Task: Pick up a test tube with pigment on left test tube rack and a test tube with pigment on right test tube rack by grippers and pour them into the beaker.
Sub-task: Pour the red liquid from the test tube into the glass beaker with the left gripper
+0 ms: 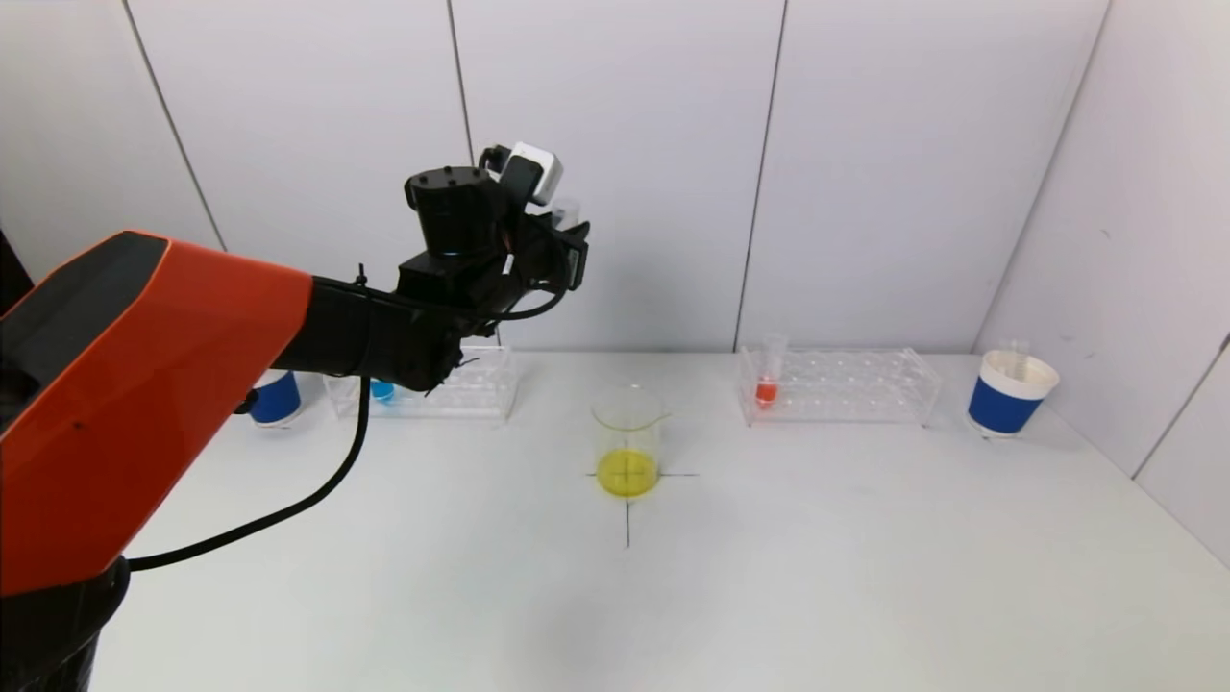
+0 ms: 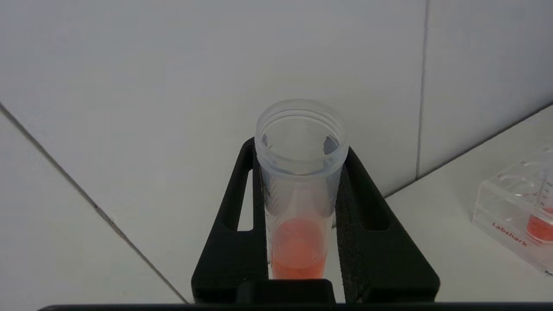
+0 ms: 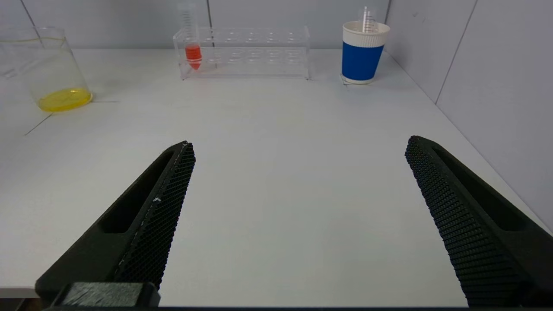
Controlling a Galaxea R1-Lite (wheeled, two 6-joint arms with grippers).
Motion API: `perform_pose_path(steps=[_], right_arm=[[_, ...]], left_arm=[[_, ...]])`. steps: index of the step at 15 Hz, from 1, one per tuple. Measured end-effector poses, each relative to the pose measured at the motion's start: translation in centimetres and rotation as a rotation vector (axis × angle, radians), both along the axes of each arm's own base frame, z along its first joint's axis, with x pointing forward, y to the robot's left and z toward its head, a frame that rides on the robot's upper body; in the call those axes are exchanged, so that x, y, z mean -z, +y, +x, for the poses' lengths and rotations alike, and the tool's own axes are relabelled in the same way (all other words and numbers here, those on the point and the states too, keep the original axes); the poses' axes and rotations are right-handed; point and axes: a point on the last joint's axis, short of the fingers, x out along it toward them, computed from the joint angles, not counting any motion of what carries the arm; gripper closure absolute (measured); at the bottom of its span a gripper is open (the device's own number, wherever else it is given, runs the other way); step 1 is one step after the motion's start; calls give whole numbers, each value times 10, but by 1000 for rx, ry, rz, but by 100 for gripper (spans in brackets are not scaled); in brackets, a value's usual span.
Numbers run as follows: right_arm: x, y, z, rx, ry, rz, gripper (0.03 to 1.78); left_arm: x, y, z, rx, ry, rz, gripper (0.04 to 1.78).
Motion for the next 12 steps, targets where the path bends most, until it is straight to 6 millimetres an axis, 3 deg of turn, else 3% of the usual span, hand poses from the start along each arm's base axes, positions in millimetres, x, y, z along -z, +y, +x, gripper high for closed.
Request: perform_pose_path(steps=[12], right_arm=[[0,0,0,0,0,0,4]], left_arm=[[27,-10,17,327,-147,259,136]])
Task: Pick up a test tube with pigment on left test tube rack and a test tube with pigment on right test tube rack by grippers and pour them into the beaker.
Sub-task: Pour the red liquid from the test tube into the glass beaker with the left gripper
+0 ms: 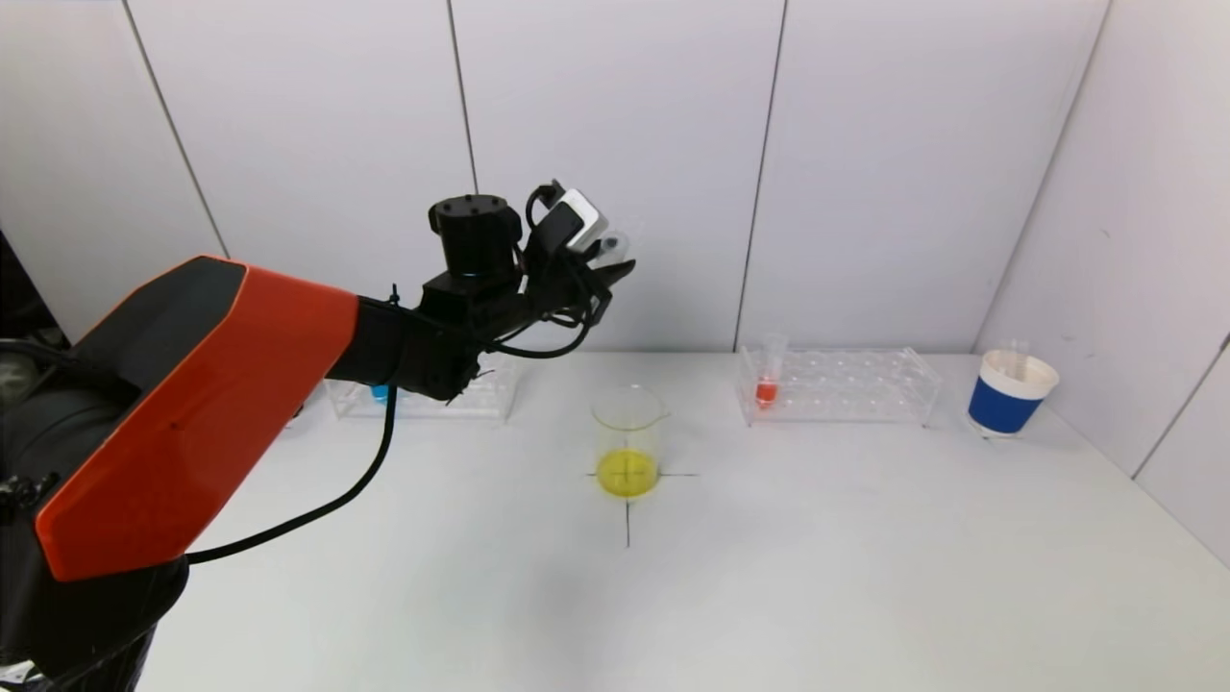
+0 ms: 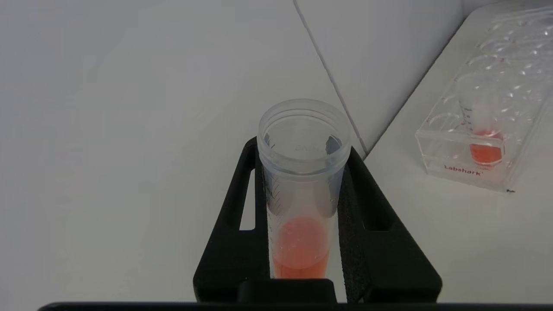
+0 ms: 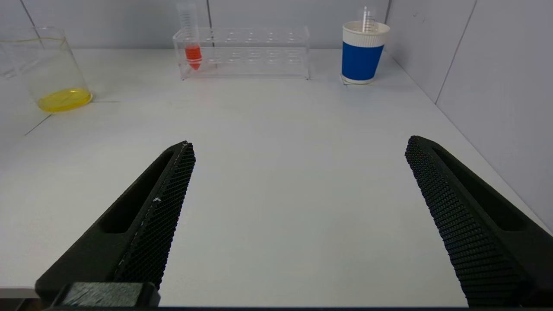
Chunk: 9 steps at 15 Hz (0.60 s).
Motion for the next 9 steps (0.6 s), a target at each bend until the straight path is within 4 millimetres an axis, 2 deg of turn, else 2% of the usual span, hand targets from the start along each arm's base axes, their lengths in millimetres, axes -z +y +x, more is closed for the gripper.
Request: perform_pose_path(steps=[9], right_arm=[[0,0,0,0,0,0,4]], left_arm=[[21,12,10,223,-159,166,136]])
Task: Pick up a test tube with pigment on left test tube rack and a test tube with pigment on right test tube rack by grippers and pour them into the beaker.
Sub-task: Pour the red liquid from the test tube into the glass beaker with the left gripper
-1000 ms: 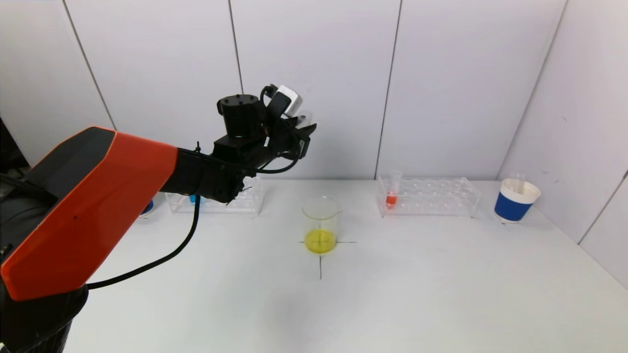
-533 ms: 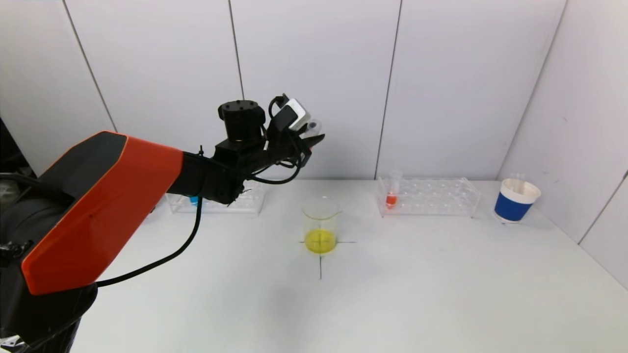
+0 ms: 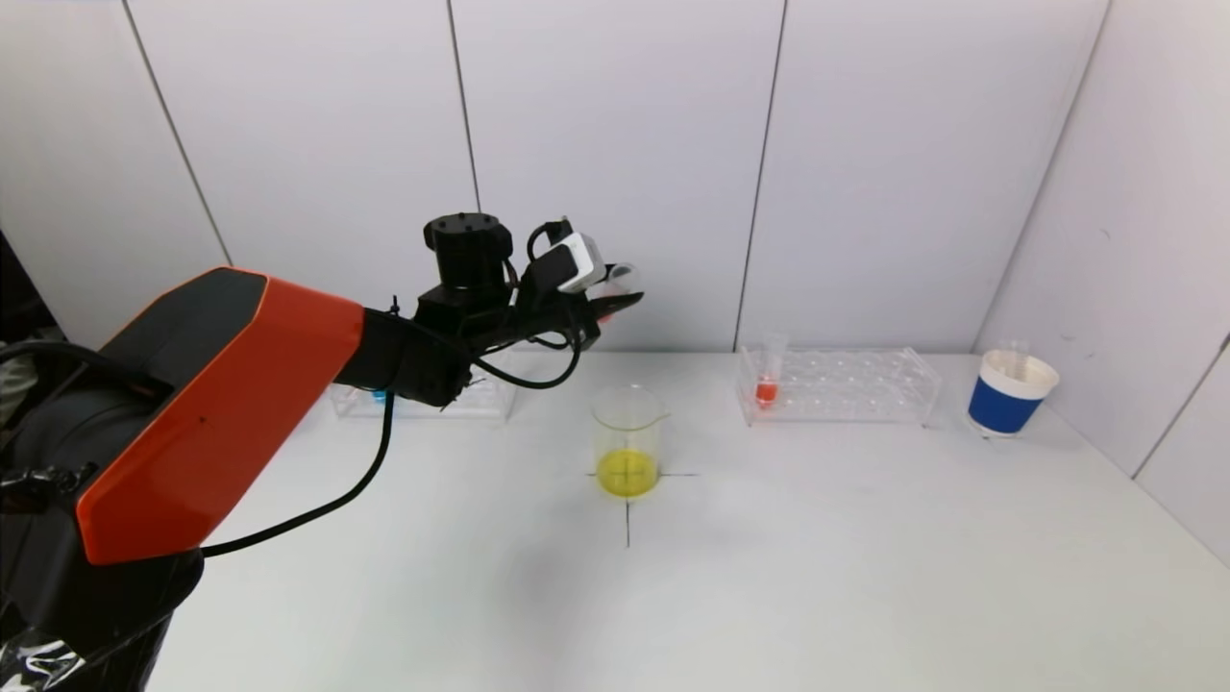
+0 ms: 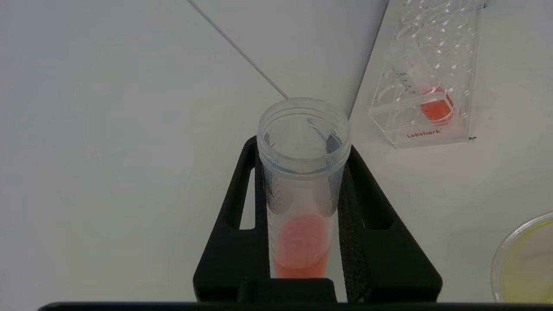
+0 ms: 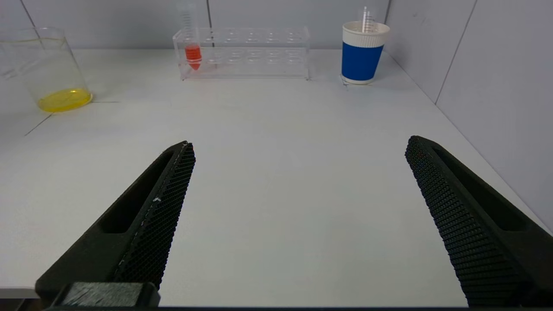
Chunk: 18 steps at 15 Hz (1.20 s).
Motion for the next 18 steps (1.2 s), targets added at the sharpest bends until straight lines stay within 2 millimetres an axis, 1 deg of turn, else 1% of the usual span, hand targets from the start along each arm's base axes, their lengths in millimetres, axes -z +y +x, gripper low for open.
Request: perform_pose_path(steps=[7,14,18], right_arm=[[0,0,0,0,0,0,4],[0,0,0,0,0,0,4],[0,0,0,0,0,0,4]], left_arm=[[8,15,9,71,-192,43,136],[9,15,10,74,-343,76,136],[16,15,7,97,-403,106,136]])
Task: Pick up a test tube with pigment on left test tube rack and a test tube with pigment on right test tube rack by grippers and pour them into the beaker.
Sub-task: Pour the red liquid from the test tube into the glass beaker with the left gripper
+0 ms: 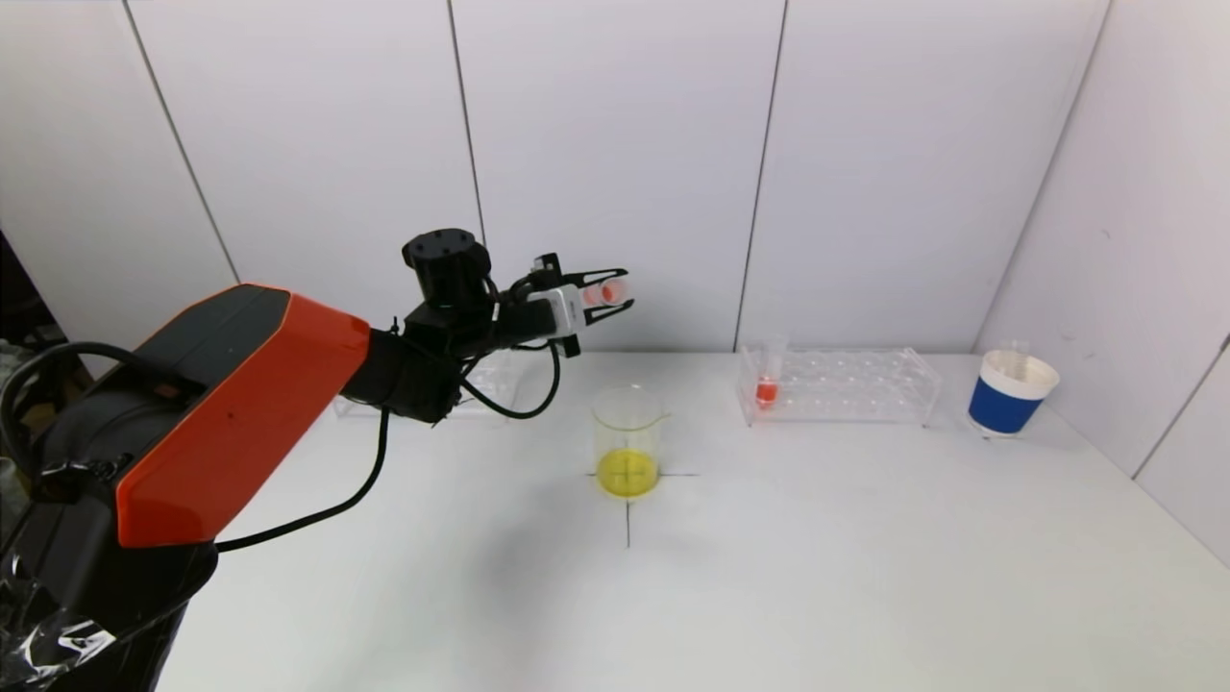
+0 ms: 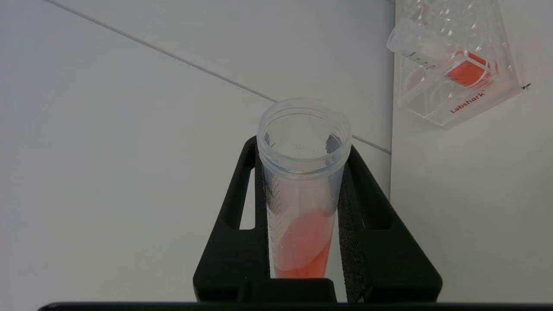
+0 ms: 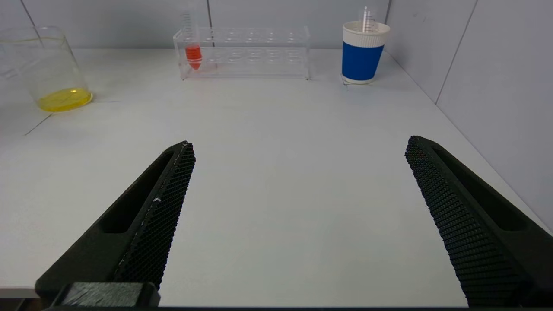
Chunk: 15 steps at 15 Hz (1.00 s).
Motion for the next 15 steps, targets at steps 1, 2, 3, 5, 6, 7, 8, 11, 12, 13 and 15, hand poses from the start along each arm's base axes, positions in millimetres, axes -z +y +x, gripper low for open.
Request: perform_pose_path(steps=[1,2,3,5,6,7,8,11,12,13,15], right_arm=[[0,0,0,0,0,0,4],[0,0,0,0,0,0,4],[0,0,0,0,0,0,4],[0,0,0,0,0,0,4],[0,0,0,0,0,0,4],[0,0,0,0,0,0,4],[0,0,0,0,0,0,4],[0,0,0,0,0,0,4],[0,0,0,0,0,0,4],[0,0,0,0,0,0,4],[0,0,0,0,0,0,4]], left_arm=[[1,0,-1,3,-22,12,136],[3,0,-1,6,-38,24,136],[6,0,-2,6,-50,37,136],[10,1,-4,1,-79,52,136],[12,1,-5,1,-97,54,136],[13,1,-5,-1,-106,59,136],[14,1,-5,-1,-113,64,136],[16,1,-6,-5,-141,78,136],[16,1,-6,-5,-153,83,136],[16,1,-7,1,-160,86,136],[14,1,-7,12,-191,83,136]])
